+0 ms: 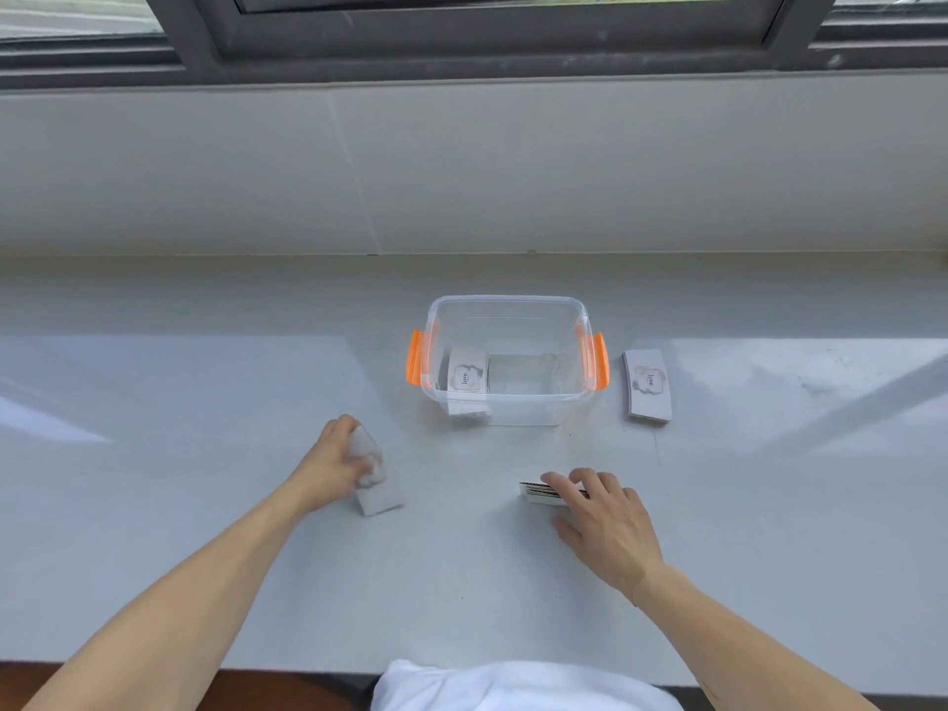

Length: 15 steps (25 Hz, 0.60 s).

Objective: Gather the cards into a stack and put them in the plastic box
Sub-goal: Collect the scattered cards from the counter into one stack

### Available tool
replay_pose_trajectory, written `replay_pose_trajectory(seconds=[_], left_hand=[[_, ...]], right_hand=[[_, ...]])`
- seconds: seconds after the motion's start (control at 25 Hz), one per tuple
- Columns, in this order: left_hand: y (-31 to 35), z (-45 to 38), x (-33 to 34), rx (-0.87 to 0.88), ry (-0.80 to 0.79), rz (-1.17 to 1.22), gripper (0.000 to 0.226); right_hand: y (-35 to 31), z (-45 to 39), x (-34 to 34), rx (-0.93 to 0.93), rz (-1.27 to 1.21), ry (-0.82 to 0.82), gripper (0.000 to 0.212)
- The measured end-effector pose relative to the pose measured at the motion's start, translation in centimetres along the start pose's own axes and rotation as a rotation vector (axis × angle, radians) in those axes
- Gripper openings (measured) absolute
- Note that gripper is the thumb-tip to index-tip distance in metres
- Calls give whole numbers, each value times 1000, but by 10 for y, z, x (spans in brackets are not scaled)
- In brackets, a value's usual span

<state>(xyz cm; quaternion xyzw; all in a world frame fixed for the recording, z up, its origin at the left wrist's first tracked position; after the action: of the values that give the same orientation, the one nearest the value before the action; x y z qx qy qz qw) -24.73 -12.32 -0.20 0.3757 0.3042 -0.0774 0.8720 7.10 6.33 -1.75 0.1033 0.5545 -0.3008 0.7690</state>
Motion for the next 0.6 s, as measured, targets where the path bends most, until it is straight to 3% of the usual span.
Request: replay_pose_trajectory(seconds=[0.08, 0.32, 0.6], left_hand=[[23, -2, 11, 48, 63, 205, 23], [69, 1, 75, 62, 53, 422, 19], [102, -2, 125, 154, -86, 347, 36]], right_hand=[[0, 1, 1, -10, -18, 4, 49], [1, 0, 3, -1, -28, -3, 61], [2, -3, 3, 25, -63, -6, 76]])
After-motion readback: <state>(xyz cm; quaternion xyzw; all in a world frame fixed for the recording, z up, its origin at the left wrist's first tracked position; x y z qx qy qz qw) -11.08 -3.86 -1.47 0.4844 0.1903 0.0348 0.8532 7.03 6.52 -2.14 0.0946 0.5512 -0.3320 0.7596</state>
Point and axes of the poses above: each hand's wrist, its own z-axis away from the middle knuckle, its own x-axis out of the palm, y = z × x, the point moved 2 cm from there along -z, towards the middle knuckle, and after that the axes turned 10 degrees about -y, right-handed, at the moved point
